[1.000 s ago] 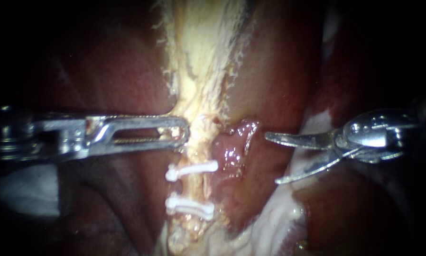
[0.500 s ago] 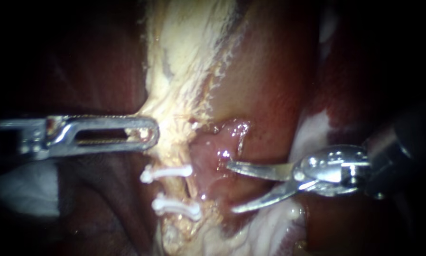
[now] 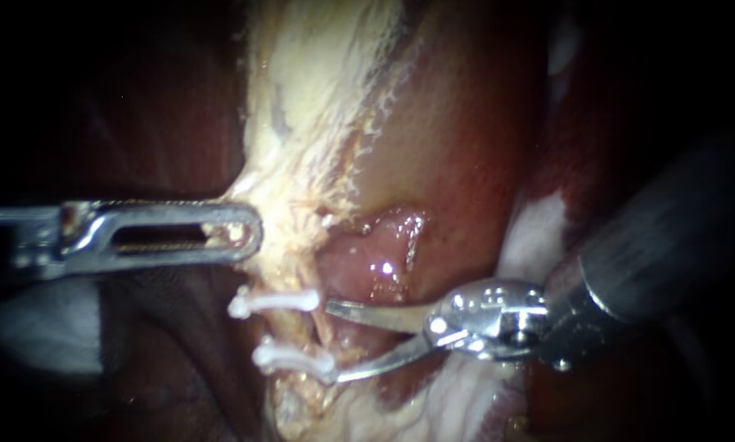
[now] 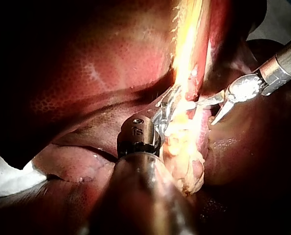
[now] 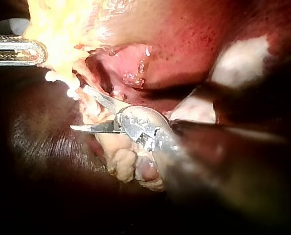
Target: Go to the cutting position left tube
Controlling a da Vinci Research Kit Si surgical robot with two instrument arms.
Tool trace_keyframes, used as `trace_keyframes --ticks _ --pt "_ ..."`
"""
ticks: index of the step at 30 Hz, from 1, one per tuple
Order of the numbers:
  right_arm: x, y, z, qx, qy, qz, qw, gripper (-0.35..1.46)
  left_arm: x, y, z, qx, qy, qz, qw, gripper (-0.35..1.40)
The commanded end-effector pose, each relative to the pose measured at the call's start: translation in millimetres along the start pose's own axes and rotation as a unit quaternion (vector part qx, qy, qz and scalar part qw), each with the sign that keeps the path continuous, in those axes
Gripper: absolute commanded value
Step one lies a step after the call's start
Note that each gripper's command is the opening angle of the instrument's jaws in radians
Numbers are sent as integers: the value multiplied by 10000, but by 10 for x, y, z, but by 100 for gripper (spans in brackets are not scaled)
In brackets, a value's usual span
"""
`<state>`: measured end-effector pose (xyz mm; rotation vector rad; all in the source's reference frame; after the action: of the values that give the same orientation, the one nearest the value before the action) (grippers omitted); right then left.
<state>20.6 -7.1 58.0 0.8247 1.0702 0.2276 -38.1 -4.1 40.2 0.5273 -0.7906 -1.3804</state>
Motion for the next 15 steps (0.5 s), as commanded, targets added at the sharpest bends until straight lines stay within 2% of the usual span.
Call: trace_keyframes --ticks 1,15 --pt "-1 1 2 -5 -1 4 10000 143 0 0 -1 7 0 -2 10000 -35" --pt "-5 13 20 56 -16 76 10000 143 1 -2 -3 3 -3 -6 10000 -35"
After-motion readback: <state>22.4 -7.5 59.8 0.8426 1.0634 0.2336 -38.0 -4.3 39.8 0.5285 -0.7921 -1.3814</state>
